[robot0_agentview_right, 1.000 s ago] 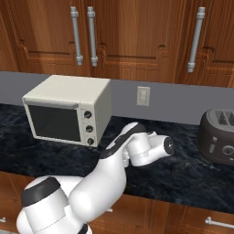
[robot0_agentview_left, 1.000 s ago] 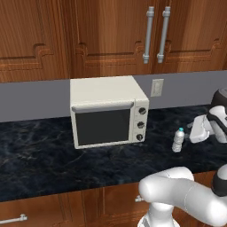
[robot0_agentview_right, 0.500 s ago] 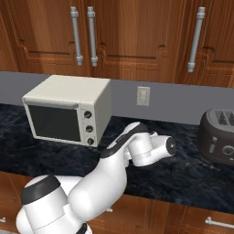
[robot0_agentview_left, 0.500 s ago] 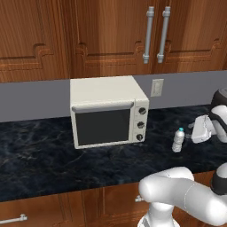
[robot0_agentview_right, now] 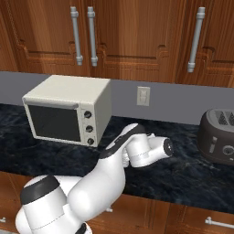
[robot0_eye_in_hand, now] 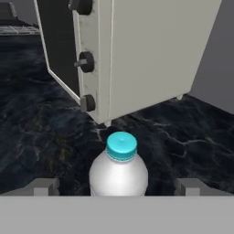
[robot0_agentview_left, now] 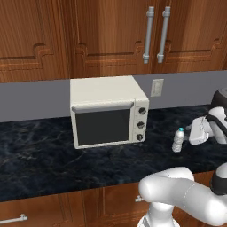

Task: Take the bottled waters from the counter and place them in the freezer to freeze. Close the freezer door after placing the bottles.

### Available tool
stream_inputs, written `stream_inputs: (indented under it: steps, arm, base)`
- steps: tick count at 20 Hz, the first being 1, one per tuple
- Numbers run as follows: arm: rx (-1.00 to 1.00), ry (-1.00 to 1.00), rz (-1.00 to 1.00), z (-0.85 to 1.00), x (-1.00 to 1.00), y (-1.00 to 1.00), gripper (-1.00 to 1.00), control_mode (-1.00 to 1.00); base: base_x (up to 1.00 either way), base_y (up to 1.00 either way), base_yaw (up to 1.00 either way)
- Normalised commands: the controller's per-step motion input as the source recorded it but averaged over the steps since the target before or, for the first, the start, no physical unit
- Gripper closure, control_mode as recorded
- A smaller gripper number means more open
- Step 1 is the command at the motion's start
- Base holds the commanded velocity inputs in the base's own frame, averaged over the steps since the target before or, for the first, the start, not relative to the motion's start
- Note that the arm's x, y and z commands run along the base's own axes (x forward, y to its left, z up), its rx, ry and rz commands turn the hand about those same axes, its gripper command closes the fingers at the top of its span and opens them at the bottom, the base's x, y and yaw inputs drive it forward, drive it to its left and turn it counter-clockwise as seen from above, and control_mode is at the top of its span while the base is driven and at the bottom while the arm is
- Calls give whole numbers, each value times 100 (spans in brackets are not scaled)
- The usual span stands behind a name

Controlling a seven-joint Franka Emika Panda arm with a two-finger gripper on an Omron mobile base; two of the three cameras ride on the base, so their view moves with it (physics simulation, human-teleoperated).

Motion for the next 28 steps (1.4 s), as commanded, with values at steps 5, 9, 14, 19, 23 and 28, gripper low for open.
stream_inputs:
  steps: [5,9,14,19,23,28]
  arm:
    - [0,0,1,-14,0,8,-100,-100]
    - [0,0,0,-12,0,0,-100,-100]
    - [0,0,0,-9,0,0,-100,-100]
    - [0,0,0,-4,0,0,-100,-100]
    - [0,0,0,0,0,0,-100,-100]
    - [0,0,0,0,0,0,-100,-100]
  base:
    - [0,0,0]
    - [0,0,0]
    - [0,0,0]
    - [0,0,0]
    - [0,0,0]
    - [0,0,0]
